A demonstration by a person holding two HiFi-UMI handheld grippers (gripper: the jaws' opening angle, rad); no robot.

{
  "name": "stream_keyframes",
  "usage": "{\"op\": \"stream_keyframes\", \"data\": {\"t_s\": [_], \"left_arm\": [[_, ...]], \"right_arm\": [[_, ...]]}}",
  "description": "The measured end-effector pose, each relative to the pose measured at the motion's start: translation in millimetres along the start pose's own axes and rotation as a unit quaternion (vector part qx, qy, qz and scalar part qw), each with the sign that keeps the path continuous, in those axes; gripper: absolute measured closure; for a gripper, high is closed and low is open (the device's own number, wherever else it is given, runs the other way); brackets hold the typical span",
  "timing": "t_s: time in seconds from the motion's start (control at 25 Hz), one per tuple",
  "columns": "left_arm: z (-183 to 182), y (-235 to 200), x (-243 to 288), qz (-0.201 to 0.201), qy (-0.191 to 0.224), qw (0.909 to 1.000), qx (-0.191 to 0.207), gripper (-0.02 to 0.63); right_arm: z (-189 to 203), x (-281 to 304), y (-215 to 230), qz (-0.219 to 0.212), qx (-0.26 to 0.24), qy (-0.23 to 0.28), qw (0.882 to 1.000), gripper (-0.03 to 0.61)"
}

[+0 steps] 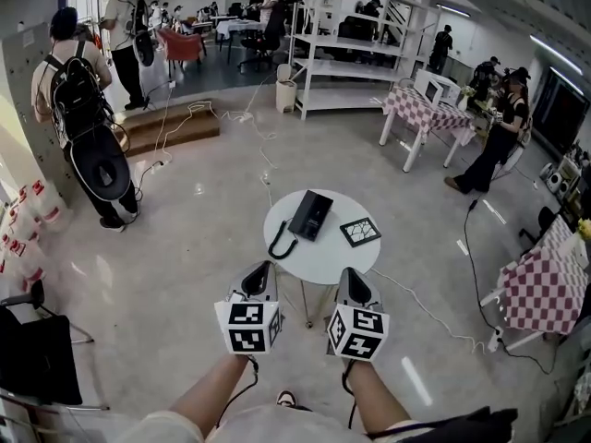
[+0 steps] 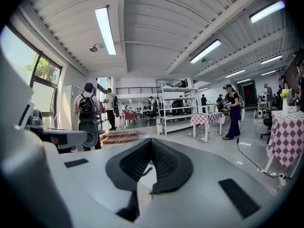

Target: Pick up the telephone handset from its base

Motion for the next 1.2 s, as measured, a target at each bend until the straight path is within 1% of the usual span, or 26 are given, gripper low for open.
{"op": "stream_keyframes", "data": {"t_s": [0.52, 0.76, 0.96, 1.2], "left_arm": [[-16, 2, 54, -0.008, 0.006, 0.9999, 0.007, 0.611], [-13, 14, 74, -0.007, 0.001, 0.9999, 0.011, 0.611], [-12, 18, 76, -0.010, -0.009, 0.9995, 0.028, 0.611], [-9, 21, 86, -0.011, -0.017, 0.9995, 0.024, 0.609]], "right_arm": [[-16, 45, 36, -0.001, 0.002, 0.002, 1.000, 0.558], [-16, 58, 59, 0.001, 0.006, -0.001, 1.000, 0.557], [-13, 61, 68, 0.004, 0.026, -0.003, 1.000, 0.558], [-2, 68, 78, 0.009, 0.035, -0.018, 0.999, 0.558]]}}
Point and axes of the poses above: the fingertips, and each gripper's own axes: x forward along the fingers, y to its right, z out of its underside, the point moved 3 cm from there along -x, backward along the fingers, and after that the axes turned 2 degrees about x, right-handed, at the moved point
